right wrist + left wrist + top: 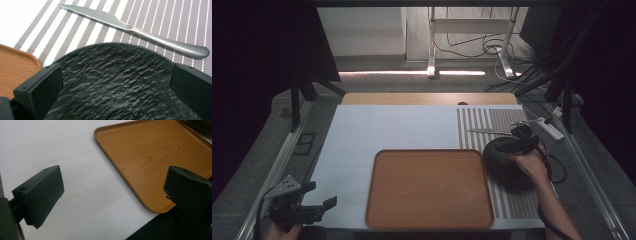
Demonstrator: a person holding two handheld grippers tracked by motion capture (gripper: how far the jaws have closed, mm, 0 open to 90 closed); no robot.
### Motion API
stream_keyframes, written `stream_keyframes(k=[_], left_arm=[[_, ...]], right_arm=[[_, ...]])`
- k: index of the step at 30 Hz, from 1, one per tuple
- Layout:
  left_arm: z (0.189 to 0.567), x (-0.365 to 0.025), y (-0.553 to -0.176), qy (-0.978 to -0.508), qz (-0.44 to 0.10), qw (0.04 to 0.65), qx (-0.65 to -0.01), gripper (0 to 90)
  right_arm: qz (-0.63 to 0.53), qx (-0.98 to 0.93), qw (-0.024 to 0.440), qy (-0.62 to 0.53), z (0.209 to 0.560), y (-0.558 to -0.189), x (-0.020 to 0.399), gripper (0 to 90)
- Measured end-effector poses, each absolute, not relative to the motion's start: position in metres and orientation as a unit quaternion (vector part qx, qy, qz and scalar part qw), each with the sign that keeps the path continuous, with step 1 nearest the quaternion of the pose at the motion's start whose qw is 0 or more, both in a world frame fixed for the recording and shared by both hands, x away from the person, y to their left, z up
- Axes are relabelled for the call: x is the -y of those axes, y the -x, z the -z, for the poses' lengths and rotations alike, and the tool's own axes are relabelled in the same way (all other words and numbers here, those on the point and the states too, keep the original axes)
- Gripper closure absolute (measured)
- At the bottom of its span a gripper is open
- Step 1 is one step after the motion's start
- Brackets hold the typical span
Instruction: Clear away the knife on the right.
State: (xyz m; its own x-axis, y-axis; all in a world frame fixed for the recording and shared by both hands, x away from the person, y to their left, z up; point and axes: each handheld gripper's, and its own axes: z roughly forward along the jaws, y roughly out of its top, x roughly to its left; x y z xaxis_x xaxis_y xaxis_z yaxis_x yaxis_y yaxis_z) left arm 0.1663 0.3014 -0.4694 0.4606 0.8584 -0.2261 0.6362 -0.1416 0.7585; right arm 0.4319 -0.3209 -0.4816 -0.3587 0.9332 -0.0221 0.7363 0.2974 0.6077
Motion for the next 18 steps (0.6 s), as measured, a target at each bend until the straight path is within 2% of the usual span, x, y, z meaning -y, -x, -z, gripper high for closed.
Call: stream_keyframes(k=[6, 9, 13, 16, 18], left_arm=[[0.469, -0.301, -0.166, -0.744, -0.132, 0.421, -0.502, 2.9], [0.469, -0.301, -0.166, -0.744, -0.132, 0.421, -0.502, 2.9], [0.469, -0.302, -0.166, -0.744, -0.132, 0.421, -0.502, 2.9], [0.469, -0.302, -0.166, -0.744, -0.132, 0.421, -0.502, 2.8], [0.469, -0.302, -0.166, -0.744, -0.132, 0.421, -0.502, 2.9]], right_arm=[[-0.247, -0.786, 0.196, -0.532, 0.484, -0.442, 0.321, 0.0], [-0.239, -0.793, 0.202, -0.522, 0.484, -0.445, 0.321, 4.4], [-0.242, -0.795, 0.207, -0.516, 0.480, -0.450, 0.323, 16.2], [-0.251, -0.791, 0.206, -0.518, 0.476, -0.454, 0.325, 29.1], [-0.255, -0.793, 0.201, -0.516, 0.473, -0.458, 0.327, 41.8]])
